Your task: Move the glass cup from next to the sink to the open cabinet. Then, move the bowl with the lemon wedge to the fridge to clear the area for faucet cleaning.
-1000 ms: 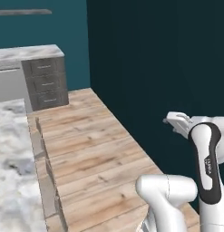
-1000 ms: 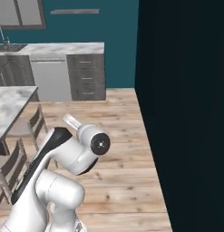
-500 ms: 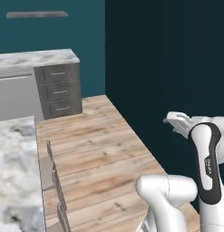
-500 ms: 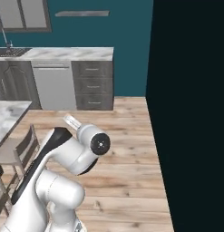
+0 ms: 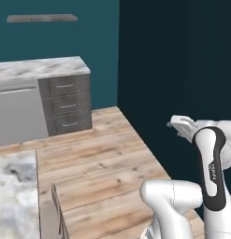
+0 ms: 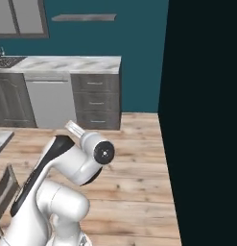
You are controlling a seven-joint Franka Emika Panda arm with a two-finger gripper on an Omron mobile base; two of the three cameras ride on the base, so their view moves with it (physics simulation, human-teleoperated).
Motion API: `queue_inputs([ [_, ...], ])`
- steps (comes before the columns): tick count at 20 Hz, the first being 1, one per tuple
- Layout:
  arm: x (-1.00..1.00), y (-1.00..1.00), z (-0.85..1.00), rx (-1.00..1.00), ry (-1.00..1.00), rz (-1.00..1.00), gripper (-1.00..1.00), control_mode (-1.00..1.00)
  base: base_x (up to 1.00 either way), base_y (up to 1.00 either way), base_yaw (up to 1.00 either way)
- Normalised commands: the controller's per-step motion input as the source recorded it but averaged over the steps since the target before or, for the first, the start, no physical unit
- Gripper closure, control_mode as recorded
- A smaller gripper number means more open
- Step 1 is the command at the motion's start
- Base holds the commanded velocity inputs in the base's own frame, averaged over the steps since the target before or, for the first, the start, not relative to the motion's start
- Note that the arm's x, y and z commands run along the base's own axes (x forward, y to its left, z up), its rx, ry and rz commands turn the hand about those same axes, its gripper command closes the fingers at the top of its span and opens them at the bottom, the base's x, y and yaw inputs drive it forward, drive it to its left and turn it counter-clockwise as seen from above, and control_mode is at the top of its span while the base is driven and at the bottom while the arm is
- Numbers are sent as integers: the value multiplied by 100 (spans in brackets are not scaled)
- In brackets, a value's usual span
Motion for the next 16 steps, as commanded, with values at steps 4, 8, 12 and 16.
queue_inputs([
  [4,0,0,0,0,0,0,-100,100,100,-21,5],
  [8,0,0,0,0,0,0,-100,100,100,-5,11],
  [12,0,0,0,0,0,0,-100,100,100,0,42],
  [16,0,0,0,0,0,0,-100,100,100,1,42],
])
